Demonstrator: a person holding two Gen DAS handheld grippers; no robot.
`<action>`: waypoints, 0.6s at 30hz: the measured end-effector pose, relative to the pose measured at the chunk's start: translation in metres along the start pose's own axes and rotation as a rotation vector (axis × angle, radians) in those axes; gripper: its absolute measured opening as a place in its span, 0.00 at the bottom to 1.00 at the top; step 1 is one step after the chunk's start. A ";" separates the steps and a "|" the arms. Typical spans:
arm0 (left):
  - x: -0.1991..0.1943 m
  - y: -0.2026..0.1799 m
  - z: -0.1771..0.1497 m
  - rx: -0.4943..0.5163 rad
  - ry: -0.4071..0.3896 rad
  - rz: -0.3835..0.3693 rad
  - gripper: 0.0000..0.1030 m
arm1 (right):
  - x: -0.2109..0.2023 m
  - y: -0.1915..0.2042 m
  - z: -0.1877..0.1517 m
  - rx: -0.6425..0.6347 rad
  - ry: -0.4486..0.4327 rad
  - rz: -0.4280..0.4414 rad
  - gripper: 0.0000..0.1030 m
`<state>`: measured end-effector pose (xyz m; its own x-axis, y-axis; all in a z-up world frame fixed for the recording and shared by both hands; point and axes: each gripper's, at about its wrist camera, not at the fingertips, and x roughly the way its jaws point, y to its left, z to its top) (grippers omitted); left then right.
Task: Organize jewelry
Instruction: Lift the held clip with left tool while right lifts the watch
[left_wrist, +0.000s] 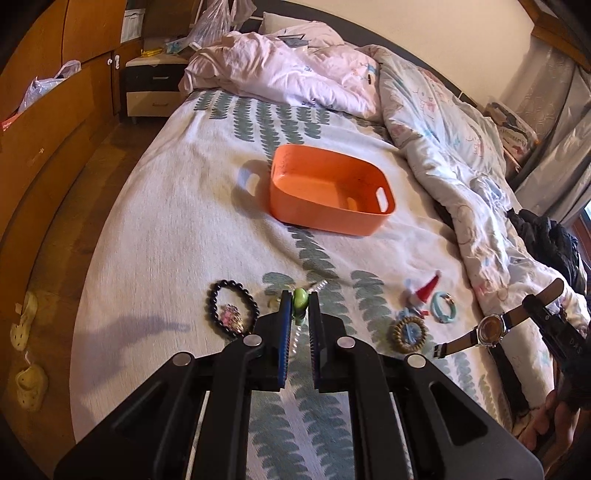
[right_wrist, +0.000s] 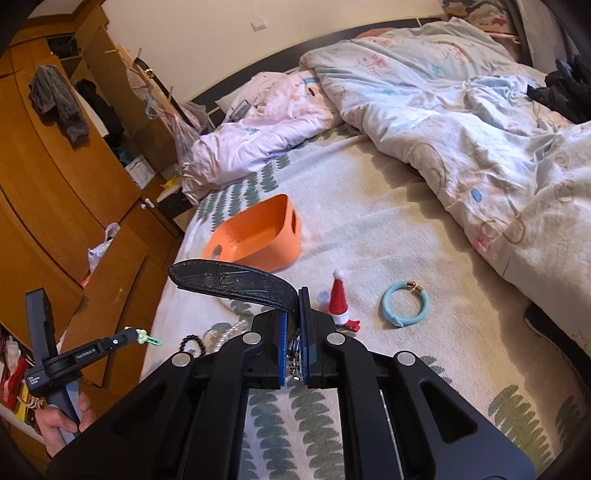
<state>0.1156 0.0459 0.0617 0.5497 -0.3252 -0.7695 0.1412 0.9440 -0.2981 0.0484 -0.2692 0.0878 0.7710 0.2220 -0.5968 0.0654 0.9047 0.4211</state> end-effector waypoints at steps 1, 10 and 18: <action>-0.004 -0.003 -0.003 0.004 -0.002 -0.002 0.09 | -0.008 0.004 -0.001 -0.004 -0.007 0.011 0.06; -0.038 -0.013 -0.042 0.008 -0.013 -0.015 0.09 | -0.072 0.031 -0.030 -0.027 -0.057 0.090 0.06; -0.064 -0.017 -0.085 0.009 -0.057 0.070 0.09 | -0.125 0.035 -0.095 -0.053 -0.052 0.072 0.06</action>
<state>0.0075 0.0464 0.0678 0.6042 -0.2552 -0.7548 0.1082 0.9648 -0.2396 -0.1062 -0.2309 0.1122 0.8047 0.2691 -0.5292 -0.0240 0.9054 0.4240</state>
